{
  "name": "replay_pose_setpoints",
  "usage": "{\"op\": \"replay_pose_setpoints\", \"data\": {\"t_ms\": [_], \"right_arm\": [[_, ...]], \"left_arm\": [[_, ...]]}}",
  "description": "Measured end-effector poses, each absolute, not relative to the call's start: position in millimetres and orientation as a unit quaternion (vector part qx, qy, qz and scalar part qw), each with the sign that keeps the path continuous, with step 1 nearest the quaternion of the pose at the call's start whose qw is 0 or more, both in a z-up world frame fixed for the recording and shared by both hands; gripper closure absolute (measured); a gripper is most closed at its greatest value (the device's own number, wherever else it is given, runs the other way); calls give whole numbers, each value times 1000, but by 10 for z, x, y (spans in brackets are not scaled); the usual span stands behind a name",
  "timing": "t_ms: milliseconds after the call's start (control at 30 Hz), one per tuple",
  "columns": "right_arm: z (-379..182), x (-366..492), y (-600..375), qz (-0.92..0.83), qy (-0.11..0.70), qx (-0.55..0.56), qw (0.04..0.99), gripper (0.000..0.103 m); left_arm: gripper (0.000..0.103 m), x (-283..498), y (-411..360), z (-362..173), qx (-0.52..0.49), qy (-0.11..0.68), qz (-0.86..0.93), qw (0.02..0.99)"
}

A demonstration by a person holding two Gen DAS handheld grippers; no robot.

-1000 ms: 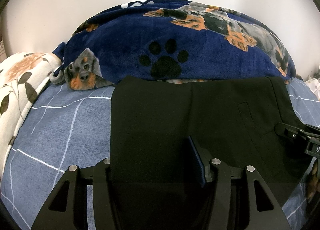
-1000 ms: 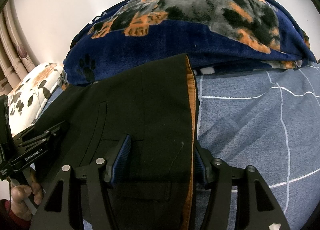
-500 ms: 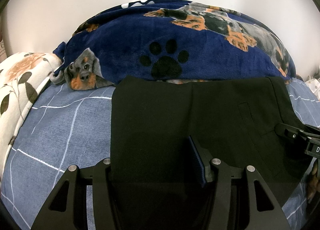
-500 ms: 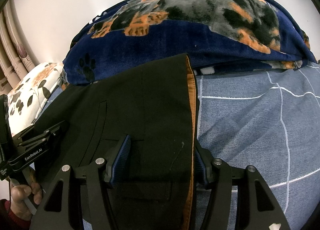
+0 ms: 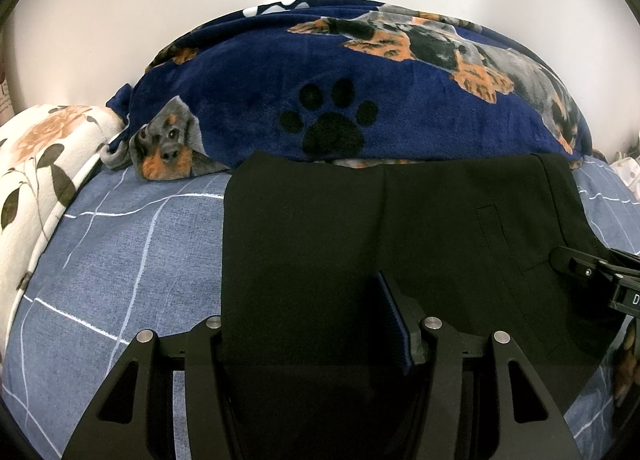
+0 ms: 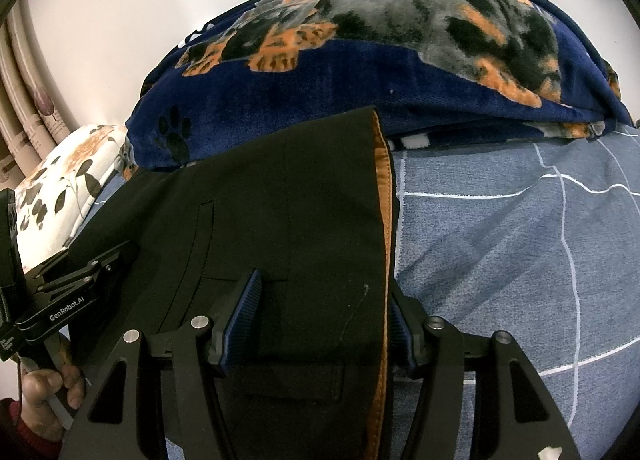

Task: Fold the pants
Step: 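Keep both tools closed on the folded black pants, pressing them flat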

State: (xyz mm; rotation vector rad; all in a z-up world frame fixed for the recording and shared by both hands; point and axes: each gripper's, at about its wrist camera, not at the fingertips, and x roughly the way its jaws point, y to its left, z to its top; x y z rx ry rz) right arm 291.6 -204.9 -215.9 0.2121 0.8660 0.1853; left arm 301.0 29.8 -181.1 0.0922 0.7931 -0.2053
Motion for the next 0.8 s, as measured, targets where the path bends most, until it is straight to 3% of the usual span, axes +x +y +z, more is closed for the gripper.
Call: {"op": "replay_pose_setpoints", "data": {"t_ms": [800], "right_arm": [[-2155, 2930, -2035, 89, 419, 102, 898, 48]], "left_arm": [[48, 3009, 296, -1814, 45, 385, -99, 916]]}}
